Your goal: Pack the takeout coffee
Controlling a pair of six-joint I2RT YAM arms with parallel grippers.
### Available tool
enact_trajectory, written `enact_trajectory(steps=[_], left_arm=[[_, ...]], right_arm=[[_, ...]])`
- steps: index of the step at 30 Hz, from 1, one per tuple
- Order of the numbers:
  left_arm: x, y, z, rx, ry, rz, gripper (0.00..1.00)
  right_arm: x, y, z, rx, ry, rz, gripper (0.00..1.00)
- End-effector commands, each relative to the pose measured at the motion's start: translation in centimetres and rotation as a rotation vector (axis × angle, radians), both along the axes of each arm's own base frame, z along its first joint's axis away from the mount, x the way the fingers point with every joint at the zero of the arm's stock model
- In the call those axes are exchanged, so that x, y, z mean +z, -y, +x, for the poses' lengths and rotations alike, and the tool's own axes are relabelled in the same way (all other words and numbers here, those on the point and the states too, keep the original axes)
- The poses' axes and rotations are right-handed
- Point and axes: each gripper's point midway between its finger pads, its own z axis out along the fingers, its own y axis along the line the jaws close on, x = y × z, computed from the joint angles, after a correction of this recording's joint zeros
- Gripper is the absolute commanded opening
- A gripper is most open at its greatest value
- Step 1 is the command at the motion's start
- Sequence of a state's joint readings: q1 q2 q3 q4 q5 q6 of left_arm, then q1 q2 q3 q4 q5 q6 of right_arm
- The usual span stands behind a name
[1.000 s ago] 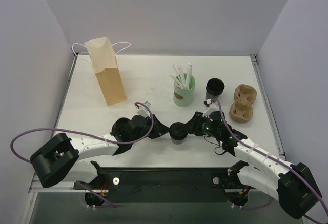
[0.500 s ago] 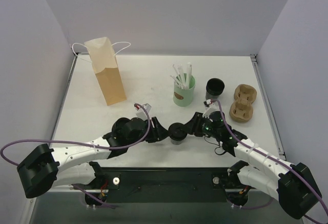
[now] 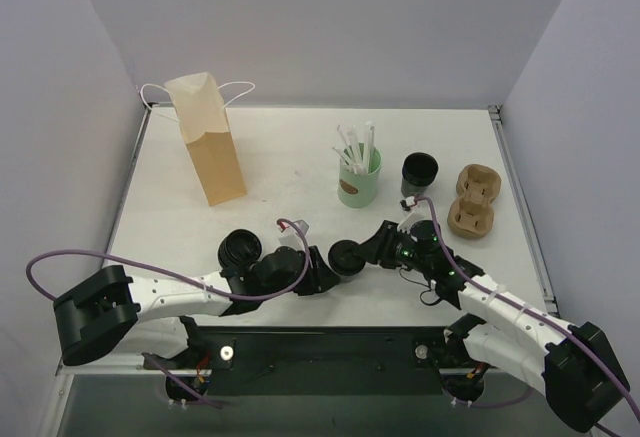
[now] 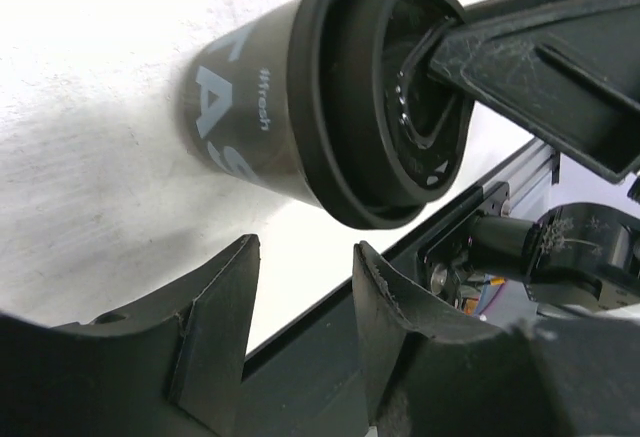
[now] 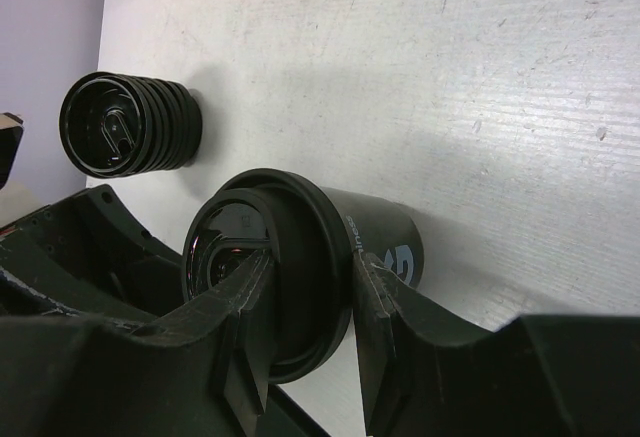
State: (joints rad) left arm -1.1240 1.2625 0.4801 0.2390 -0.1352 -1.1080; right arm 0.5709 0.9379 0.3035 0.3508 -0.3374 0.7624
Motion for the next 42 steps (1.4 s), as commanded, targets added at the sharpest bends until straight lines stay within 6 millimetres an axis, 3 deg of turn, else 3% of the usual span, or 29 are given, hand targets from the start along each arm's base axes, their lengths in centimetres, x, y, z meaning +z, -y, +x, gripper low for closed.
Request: enact_trajectory(steps=[1, 10, 36, 42], left_arm=[[2.0, 0.3, 1.0, 0.042, 0.055, -0.072, 0.52], [5.6, -1.4, 2.9, 0.097, 0.171, -0.112, 0.55], [4.4, 0.0, 4.7, 0.126, 0.113, -0.123, 0.49], [3.6, 0.7, 4.4, 0.144, 0.048, -0.206, 0.40]], right_arm=[[-5.4, 2.5, -3.4, 0.009, -0.163, -0.154, 0.30], [-5.1, 2.4, -3.3, 0.000, -0.158, -0.143, 0.30], [-5.7, 2.3, -3.7, -0.004, -0.174, -0.125, 0.30], [-5.8, 2.2, -3.7, -0.006, -0.175, -0.106, 0.30]])
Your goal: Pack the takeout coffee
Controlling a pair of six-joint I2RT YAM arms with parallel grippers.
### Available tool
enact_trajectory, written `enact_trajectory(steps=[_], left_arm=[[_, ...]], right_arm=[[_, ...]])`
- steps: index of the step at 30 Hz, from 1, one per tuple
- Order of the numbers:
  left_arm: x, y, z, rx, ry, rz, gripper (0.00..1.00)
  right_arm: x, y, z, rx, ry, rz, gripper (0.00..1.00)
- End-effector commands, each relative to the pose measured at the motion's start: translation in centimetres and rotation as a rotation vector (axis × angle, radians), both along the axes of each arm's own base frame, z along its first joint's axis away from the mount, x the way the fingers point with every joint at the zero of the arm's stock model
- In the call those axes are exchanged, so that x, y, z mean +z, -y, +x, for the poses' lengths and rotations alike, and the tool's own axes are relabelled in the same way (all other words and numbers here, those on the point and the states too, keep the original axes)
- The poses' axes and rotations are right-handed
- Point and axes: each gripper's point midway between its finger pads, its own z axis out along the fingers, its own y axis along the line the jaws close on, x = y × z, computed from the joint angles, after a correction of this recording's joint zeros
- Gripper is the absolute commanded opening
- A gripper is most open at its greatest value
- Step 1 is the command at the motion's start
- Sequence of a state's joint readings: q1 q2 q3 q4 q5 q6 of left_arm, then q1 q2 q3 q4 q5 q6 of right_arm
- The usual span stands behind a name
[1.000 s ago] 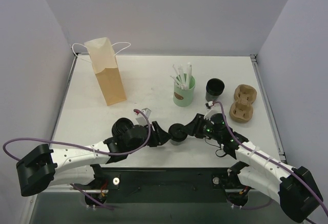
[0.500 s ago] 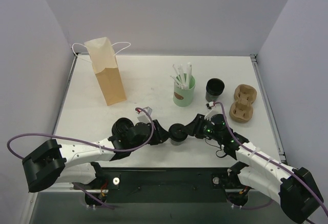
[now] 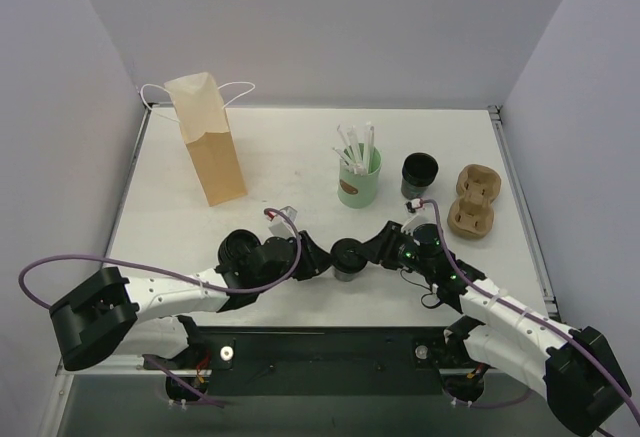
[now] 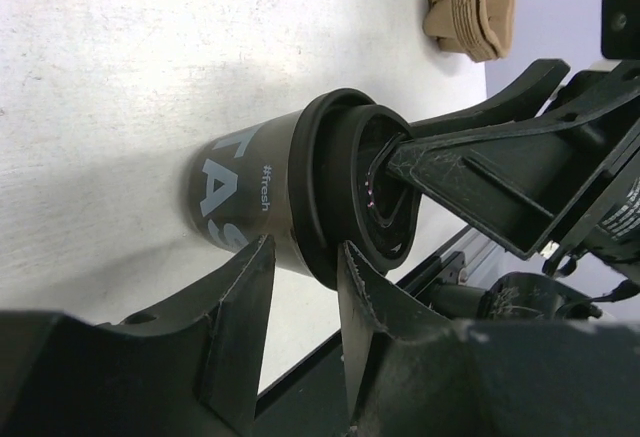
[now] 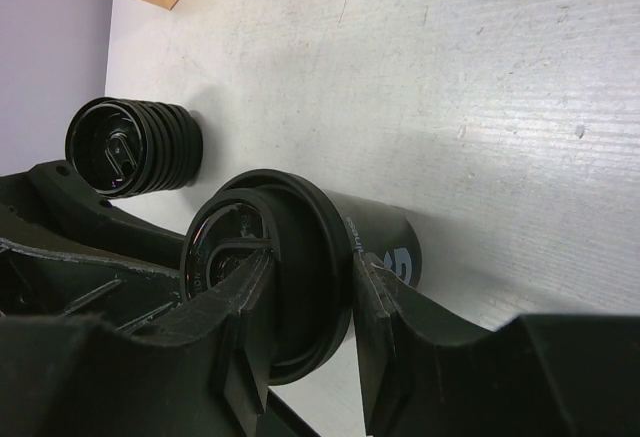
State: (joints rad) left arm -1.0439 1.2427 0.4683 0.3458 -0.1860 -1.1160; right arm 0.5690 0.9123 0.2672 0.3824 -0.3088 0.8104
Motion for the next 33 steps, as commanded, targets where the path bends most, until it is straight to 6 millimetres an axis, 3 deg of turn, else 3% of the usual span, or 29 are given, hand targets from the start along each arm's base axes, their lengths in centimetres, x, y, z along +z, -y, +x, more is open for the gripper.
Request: enact_trajectory(steps=[1, 15, 19, 25, 33], left_arm=[[0.6, 1.4, 0.3, 0.009, -0.025, -0.108, 0.39], [-2.2, 0.5, 0.3, 0.062, -0.088, -0.083, 0.14], [-4.2, -0.4, -0.2, 0.083, -0.122, -0.050, 0.09], [-7.8, -1.4, -1.2, 0.099, -0.158, 0.041, 0.09], [-10.3, -1.7, -3.1, 0.074, -0.180, 0.094, 0.12]], right_arm=[[-5.7, 1.8, -3.9, 0.047, -0.176, -0.131, 0.30], [-6.2, 2.2, -4.3, 0.036, -0.186, -0.135, 0.30], [-6.7, 2.4, -4.4, 0.028, -0.192, -0.144, 0.29], [-7.1, 2.8, -4.3, 0.013, -0.191, -0.159, 0.29], [-7.9, 3.2, -4.4, -0.002, -0.205, -0.181, 0.29]])
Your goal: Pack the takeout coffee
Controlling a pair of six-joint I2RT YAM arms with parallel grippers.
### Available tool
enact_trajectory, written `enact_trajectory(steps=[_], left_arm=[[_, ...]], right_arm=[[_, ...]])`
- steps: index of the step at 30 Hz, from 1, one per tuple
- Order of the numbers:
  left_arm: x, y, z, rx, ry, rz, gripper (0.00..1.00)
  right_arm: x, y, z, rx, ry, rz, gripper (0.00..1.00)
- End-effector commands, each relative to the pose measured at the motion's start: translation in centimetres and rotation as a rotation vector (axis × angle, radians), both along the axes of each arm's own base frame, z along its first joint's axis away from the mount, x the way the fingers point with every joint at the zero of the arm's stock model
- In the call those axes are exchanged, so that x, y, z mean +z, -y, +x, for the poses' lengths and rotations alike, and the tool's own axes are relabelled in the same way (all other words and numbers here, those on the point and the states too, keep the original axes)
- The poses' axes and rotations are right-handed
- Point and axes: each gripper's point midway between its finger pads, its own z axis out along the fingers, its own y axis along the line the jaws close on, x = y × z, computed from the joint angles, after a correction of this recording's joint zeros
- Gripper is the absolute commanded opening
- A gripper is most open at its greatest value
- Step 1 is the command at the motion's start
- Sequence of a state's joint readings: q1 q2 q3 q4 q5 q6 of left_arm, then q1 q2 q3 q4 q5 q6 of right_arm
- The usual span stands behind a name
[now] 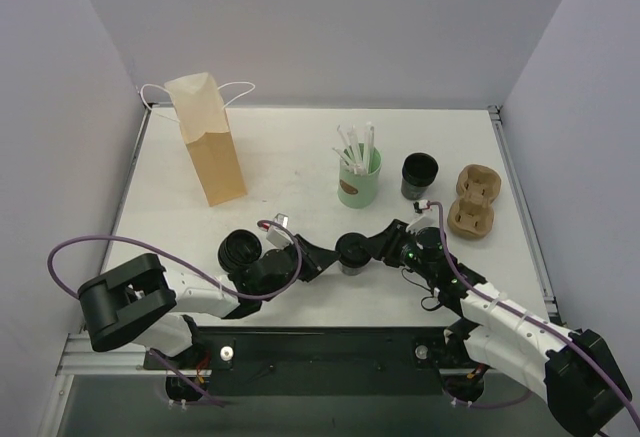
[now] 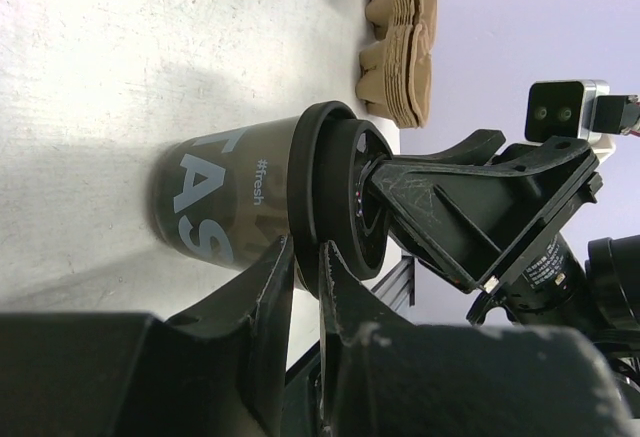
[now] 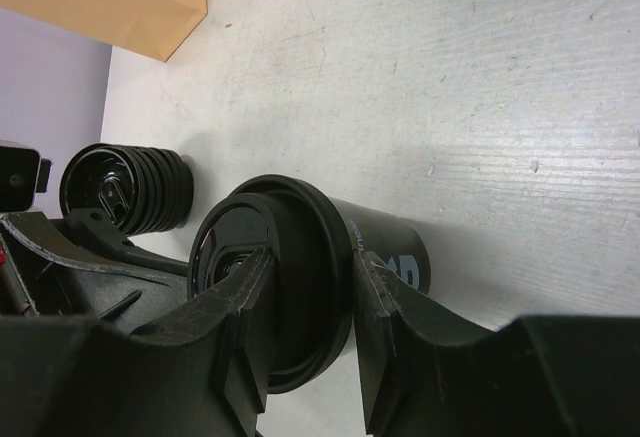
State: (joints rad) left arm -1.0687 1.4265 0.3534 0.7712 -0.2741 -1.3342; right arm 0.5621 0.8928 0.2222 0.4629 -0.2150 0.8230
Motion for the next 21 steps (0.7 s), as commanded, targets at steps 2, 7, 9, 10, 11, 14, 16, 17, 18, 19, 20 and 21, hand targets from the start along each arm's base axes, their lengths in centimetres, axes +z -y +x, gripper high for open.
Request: enact_trajectory(steps=[2, 7, 9, 10, 11, 14, 16, 17, 18, 19, 20, 21], left_arm=[[-9.8, -3.3, -4.5, -0.071, -0.138, 0.336, 0.15], [-10.6, -3.6, -5.4, -0.084, -0.134, 0.392, 0.25], [-11.1, -3.8, -5.6, -0.089, -0.138, 0.413, 0.27], [-11.2, -3.7, -5.7, -0.090, -0.142, 0.415, 0.28], [-11.4, -3.8, -6.0, -0.094, -0.148, 0.419, 0.28], [-12.0, -4.4, -6.3, -0.085, -0.159, 0.436, 0.18], [-12.3, -4.7, -6.3, -0.076, -0.165, 0.454, 0.12], [-12.5, -4.9, -6.5, -0.076, -0.168, 0.460, 0.08], [-12.6, -5.0, -6.6, -0.075, -0.172, 0.465, 0.06], [-12.8, -5.1, -6.6, -0.072, -0.177, 0.467, 0.05], [-12.9, -5.1, -6.7, -0.073, -0.178, 0.472, 0.04], [-13.3, -5.2, -6.9, -0.077, -0.184, 0.485, 0.03]], right_arm=[[-8.2, 2.3, -5.8, 0.073, -0.275, -0.182, 0.29], [-8.5, 2.5, -5.6, 0.058, -0.277, -0.189, 0.27], [-8.5, 2.6, -5.6, 0.054, -0.278, -0.186, 0.27], [-8.6, 2.6, -5.7, 0.053, -0.280, -0.186, 0.27], [-8.6, 2.6, -5.7, 0.051, -0.282, -0.186, 0.27], [-8.5, 2.6, -5.6, 0.050, -0.278, -0.189, 0.27], [-8.6, 2.9, -5.6, 0.040, -0.276, -0.196, 0.27], [-8.6, 3.0, -5.6, 0.036, -0.275, -0.197, 0.27], [-8.6, 3.0, -5.5, 0.034, -0.275, -0.199, 0.27], [-8.7, 3.1, -5.6, 0.034, -0.278, -0.201, 0.27], [-8.7, 3.0, -5.6, 0.035, -0.278, -0.200, 0.27], [-8.6, 2.9, -5.5, 0.038, -0.275, -0.196, 0.27]])
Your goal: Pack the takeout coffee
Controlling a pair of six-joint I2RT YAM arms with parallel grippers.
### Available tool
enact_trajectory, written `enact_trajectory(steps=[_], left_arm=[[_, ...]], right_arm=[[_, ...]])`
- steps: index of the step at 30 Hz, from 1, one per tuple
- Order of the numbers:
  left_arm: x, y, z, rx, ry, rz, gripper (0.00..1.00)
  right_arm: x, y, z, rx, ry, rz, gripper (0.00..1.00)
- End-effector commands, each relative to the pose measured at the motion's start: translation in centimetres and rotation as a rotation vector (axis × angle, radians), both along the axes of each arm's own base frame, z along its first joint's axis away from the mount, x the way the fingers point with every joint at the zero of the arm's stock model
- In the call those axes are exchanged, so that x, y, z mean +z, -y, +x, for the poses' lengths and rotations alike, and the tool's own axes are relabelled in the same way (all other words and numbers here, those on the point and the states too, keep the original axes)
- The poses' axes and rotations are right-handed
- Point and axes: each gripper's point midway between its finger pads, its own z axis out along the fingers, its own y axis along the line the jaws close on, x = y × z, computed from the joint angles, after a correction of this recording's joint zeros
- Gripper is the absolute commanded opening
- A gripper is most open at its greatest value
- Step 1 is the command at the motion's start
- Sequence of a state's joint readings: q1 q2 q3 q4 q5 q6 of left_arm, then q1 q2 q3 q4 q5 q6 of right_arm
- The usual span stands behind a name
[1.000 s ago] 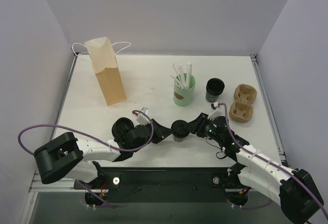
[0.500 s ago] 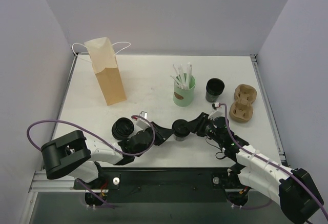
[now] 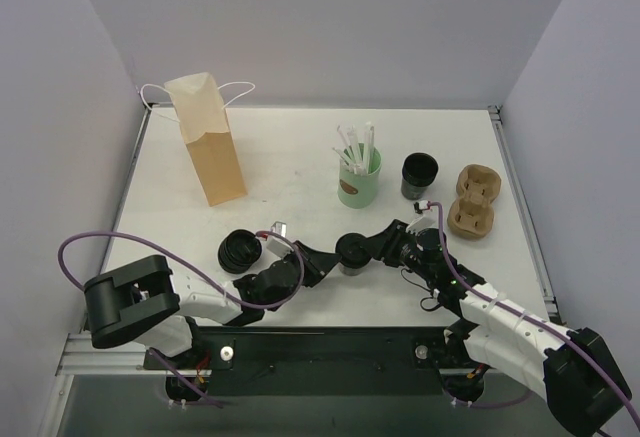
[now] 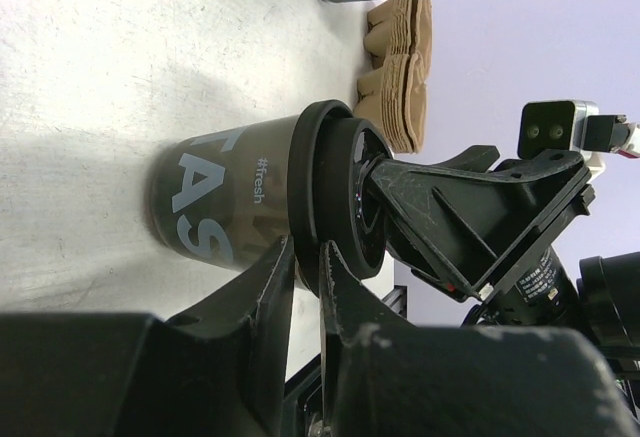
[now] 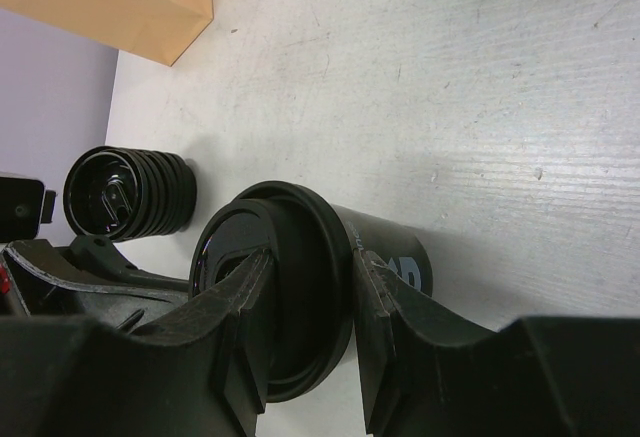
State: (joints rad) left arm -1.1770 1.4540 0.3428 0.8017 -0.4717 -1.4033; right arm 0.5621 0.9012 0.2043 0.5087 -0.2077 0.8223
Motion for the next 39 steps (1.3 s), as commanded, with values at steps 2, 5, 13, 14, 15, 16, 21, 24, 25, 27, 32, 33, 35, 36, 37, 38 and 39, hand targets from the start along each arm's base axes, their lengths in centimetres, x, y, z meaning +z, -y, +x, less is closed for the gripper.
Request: enact_trajectory(steps=[2, 5, 13, 14, 15, 16, 21, 24, 25, 27, 32, 33, 35, 36, 37, 38, 39], left_arm=[[-13.4, -5.5, -6.4, -0.175, -0.225, 0.497, 0.01], [-14.7, -5.9, -7.2, -0.180, -0.241, 0.538, 0.01], [-15.7, -6.3, -8.7, -0.204, -0.240, 0.513, 0.04], [-15.1, -6.1, -8.6, -0.205, -0.232, 0.494, 0.07], [-14.7, -6.1, -8.3, -0.191, -0.220, 0.488, 0.09], [-14.7, -6.5, -8.3, -0.190, -0.221, 0.511, 0.16], [-9.8, -6.7, -6.7, -0.146, -0.125, 0.491, 0.36], [-6.7, -6.9, -6.0, -0.136, -0.074, 0.451, 0.46], [-5.9, -7.0, -5.7, -0.128, -0.065, 0.441, 0.48], [-3.9, -7.5, -5.4, -0.115, -0.039, 0.421, 0.52], [-0.6, -8.8, -4.5, -0.118, 0.020, 0.421, 0.56], [0.1, -9.1, -3.7, -0.105, 0.026, 0.417, 0.56], [1.0, -8.9, -3.4, -0.155, 0.047, 0.411, 0.56], [1.3, -8.9, -3.2, -0.170, 0.054, 0.411, 0.56], [2.1, -9.1, -2.1, -0.156, 0.061, 0.410, 0.56], [2.4, -9.2, -1.8, -0.178, 0.087, 0.442, 0.56], [2.4, -9.1, -2.0, -0.220, 0.084, 0.455, 0.56]], right_arm=[[-8.5, 2.8, -5.7, 0.045, -0.300, -0.203, 0.27], [-8.5, 2.8, -5.7, 0.047, -0.300, -0.210, 0.27], [-9.1, 2.7, -5.6, 0.104, -0.295, -0.266, 0.27], [-9.1, 2.5, -5.7, 0.116, -0.290, -0.262, 0.27], [-9.2, 2.5, -5.8, 0.126, -0.290, -0.262, 0.27], [-9.3, 2.4, -5.9, 0.136, -0.293, -0.264, 0.27], [-9.0, 2.1, -6.0, 0.177, -0.271, -0.267, 0.27], [-8.3, 1.6, -5.9, 0.224, -0.244, -0.271, 0.27], [-8.1, 1.3, -5.8, 0.235, -0.237, -0.267, 0.27], [-7.9, 0.9, -6.0, 0.273, -0.235, -0.270, 0.27], [-7.2, -0.2, -5.9, 0.351, -0.214, -0.303, 0.27], [-7.2, -0.5, -6.1, 0.372, -0.212, -0.315, 0.27], [-6.5, -1.4, -6.1, 0.427, -0.183, -0.311, 0.28], [-6.5, -1.8, -6.3, 0.457, -0.185, -0.313, 0.28], [-6.3, -2.1, -6.4, 0.482, -0.181, -0.310, 0.28], [-5.9, -2.7, -6.7, 0.540, -0.164, -0.306, 0.28], [-5.4, -3.4, -6.4, 0.575, -0.156, -0.301, 0.28]])
